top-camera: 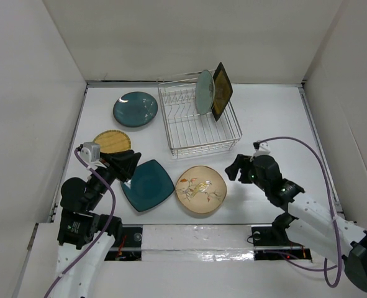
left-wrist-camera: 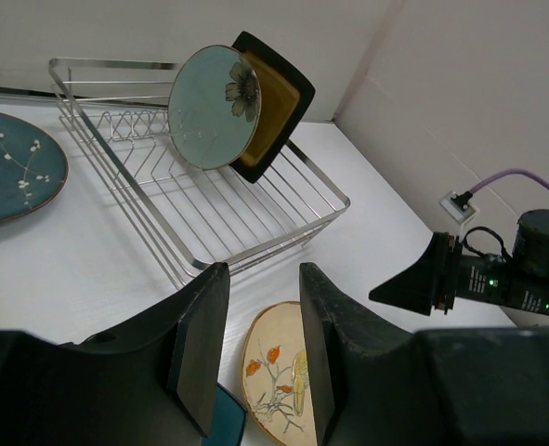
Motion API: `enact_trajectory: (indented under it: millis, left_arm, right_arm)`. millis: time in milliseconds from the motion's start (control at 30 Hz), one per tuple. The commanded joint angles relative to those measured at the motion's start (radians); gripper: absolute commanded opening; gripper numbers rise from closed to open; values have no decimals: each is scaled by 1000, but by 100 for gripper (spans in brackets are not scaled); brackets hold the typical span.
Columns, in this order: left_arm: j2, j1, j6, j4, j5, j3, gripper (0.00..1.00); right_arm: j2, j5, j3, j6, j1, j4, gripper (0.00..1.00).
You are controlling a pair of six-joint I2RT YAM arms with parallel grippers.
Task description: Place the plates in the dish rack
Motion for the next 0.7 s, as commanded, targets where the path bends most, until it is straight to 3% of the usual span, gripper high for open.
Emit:
enact_trajectory:
  millis: [0, 167, 300, 500, 600, 667]
  left_arm:
    - [5, 7, 7, 44, 14, -2, 33]
    - [24, 7, 5, 39, 5, 0, 33]
    - [28, 7, 5, 36, -6, 0, 33]
    - [19, 7, 6, 39, -1, 0, 33]
    - [7, 7, 7, 44, 0, 0, 33]
    - [1, 7, 8, 45, 0, -2, 33]
  right_arm:
    - [-21, -193, -44, 94, -15, 3, 78]
    - [57, -339, -136, 146, 5, 147, 71]
    - [118, -307, -133, 169, 25, 175, 63]
    - [230, -371, -180, 221, -8, 334, 42]
    - [319, -379, -199, 229, -30, 390, 26]
    - [335, -378, -202, 230, -41, 408, 24]
